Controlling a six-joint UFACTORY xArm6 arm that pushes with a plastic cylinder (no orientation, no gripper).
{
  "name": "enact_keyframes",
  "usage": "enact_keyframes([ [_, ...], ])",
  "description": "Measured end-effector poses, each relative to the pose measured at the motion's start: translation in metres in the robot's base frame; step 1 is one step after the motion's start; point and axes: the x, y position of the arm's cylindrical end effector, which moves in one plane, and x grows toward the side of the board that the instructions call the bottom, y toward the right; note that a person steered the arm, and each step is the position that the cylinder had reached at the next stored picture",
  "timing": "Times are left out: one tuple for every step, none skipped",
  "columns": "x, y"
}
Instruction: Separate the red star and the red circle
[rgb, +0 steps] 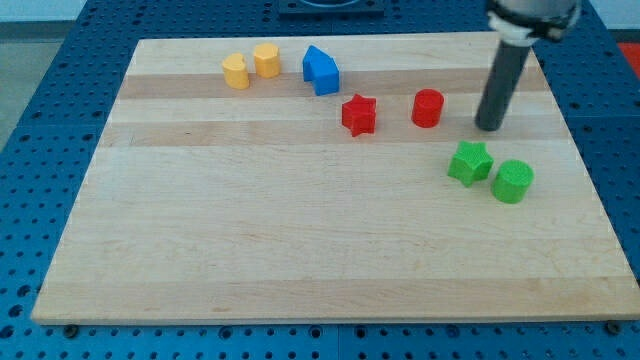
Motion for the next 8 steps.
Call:
enact_keyframes([
  [-0.014, -0.075],
  [-0.007, -0.172],
  [-0.005, -0.250],
  [-0.009, -0.188],
  [-0.047, -0.157],
  [-0.058, -0.209],
  [-0.046, -0.275],
  [-0.017, -0.292],
])
